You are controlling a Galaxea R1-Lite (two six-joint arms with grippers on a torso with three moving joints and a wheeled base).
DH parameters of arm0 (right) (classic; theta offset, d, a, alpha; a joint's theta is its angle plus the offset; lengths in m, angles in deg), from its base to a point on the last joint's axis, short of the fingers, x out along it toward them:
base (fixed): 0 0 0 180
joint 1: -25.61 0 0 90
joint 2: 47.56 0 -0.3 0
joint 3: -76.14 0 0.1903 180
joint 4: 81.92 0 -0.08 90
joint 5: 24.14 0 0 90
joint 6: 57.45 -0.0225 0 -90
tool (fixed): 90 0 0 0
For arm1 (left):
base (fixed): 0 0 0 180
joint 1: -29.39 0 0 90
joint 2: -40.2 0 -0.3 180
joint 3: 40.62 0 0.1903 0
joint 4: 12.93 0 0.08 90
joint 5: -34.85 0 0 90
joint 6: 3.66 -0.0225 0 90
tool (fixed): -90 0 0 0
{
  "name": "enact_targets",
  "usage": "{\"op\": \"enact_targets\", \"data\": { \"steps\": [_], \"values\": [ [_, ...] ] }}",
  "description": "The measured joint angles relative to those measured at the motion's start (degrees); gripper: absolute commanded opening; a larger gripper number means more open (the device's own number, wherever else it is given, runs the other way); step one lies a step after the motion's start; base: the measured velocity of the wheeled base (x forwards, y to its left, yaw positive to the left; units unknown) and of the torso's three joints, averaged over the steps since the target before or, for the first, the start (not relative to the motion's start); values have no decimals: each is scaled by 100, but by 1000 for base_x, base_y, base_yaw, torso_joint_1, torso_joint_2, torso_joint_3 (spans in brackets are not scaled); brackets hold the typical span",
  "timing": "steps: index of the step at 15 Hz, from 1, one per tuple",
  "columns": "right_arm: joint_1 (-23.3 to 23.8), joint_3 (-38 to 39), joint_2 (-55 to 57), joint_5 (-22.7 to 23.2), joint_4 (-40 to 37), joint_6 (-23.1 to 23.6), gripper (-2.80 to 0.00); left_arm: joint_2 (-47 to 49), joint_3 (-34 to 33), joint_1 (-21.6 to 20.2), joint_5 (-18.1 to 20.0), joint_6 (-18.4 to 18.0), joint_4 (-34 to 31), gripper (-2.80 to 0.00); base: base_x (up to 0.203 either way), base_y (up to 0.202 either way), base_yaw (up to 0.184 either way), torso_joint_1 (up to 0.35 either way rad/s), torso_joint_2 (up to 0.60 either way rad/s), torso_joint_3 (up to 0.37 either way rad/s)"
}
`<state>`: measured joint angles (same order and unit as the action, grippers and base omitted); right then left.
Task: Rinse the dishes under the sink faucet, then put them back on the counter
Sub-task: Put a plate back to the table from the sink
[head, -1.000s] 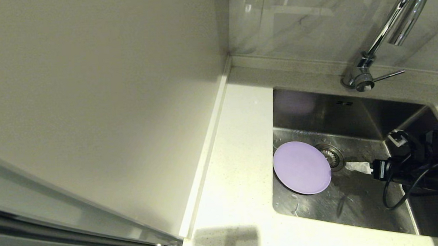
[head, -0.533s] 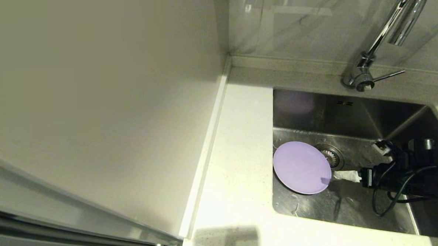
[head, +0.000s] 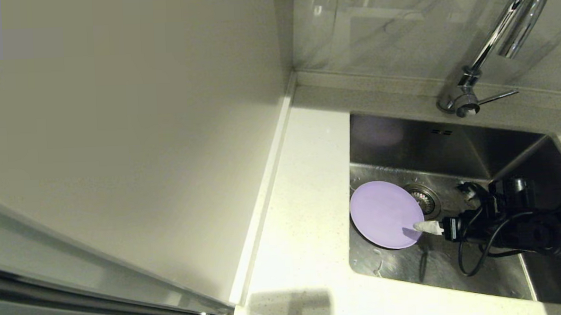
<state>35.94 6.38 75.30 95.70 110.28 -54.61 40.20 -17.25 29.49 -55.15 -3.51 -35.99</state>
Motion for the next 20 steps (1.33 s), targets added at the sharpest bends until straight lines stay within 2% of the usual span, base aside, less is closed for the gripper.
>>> {"op": "enact_targets", "data": {
  "steps": [4,15,20],
  "values": [
    [-29,-131,122,-177,2,544,0,0,0,0,0,0,1,-280,0,0,0,0,0,0],
    [-33,-688,649,-192,-1,540,0,0,0,0,0,-2,2,-280,0,0,0,0,0,0],
    [-190,-710,734,-180,1,578,0,0,0,0,0,0,2,-280,0,0,0,0,0,0]
  ]
}}
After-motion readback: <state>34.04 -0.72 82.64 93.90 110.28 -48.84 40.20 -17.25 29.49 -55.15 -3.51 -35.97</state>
